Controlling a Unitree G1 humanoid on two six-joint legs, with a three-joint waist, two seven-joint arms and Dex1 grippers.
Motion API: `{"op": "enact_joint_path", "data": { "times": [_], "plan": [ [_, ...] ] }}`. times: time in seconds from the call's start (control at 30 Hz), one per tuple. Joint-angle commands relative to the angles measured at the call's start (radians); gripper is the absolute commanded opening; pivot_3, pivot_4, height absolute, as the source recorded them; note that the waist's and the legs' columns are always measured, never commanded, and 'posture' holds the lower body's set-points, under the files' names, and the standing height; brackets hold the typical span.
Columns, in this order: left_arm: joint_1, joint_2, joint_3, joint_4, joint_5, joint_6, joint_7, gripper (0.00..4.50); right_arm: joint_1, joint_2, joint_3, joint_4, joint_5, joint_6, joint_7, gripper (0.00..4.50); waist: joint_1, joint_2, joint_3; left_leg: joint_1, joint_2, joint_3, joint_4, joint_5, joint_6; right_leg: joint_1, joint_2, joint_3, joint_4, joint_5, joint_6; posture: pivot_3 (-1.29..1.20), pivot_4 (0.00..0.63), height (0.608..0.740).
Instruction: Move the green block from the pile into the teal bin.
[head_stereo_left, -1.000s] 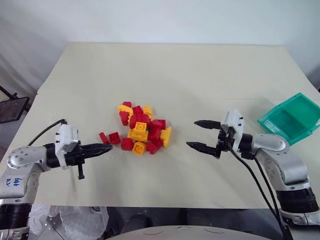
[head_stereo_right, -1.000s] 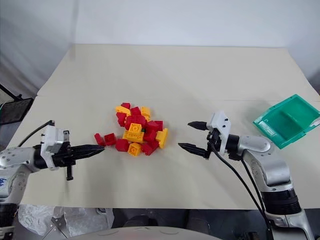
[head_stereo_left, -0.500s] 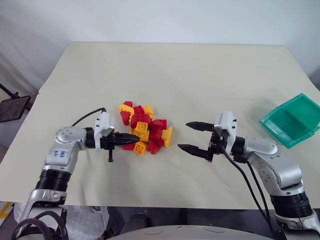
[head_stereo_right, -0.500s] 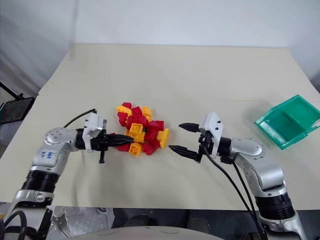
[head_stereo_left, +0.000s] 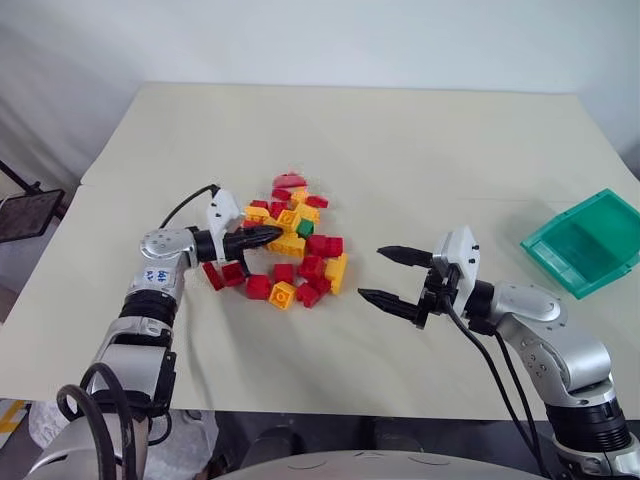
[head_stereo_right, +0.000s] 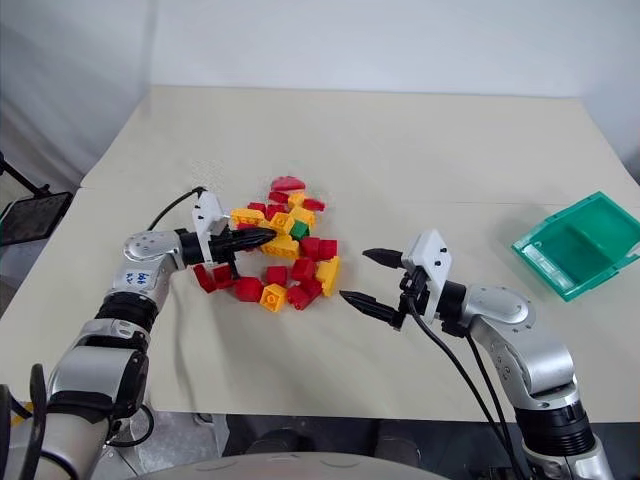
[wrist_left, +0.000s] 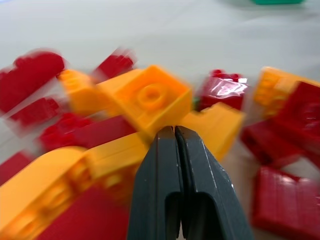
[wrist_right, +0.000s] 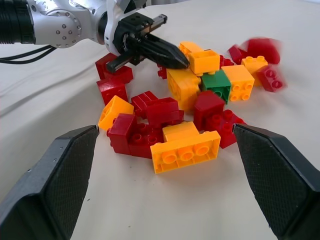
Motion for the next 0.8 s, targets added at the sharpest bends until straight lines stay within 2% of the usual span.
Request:
{"op": "enact_joint_path", "data": {
  "times": [0.03,0.3,0.67,0.8],
  "plan": [
    [-0.018,0.006,0.028,0.009,0.003,-0.012,0.012,0.04,-0.018,-0.006,-0.026,-0.014,0.017,-0.007,-0.002,4.5,0.0,0.0,0.0,0.0,0.0,0.0,0.0,0.0,0.0,0.0,0.0,0.0,0.0,0.0,0.0,0.0,0.15,0.74],
    [0.015,-0.039,0.006,0.005,0.032,-0.032,0.013,0.04,-0.061,0.003,-0.01,0.037,0.004,-0.025,0.008,4.5,0.002,-0.001,0.0,0.0,0.0,0.0,0.0,0.0,0.0,0.0,0.0,0.0,0.0,0.0,0.0,0.0,0.15,0.74],
    [-0.11,-0.125,0.016,0.177,0.09,-0.089,0.152,0.04,-0.069,0.002,-0.01,0.048,0.001,-0.03,0.009,4.5,0.002,-0.003,-0.001,-0.001,-0.001,0.001,0.001,0.0,0.0,0.001,0.0,-0.001,0.0,0.0,0.0,0.0,0.15,0.74],
    [-0.115,-0.177,-0.002,0.171,0.087,-0.087,0.049,0.04,-0.065,0.007,-0.014,0.041,0.0,-0.029,-0.003,4.5,0.004,-0.003,-0.001,-0.001,-0.001,0.005,0.001,0.0,0.0,0.001,0.0,-0.001,0.0,0.0,0.0,0.0,0.15,0.74]
  ]
}}
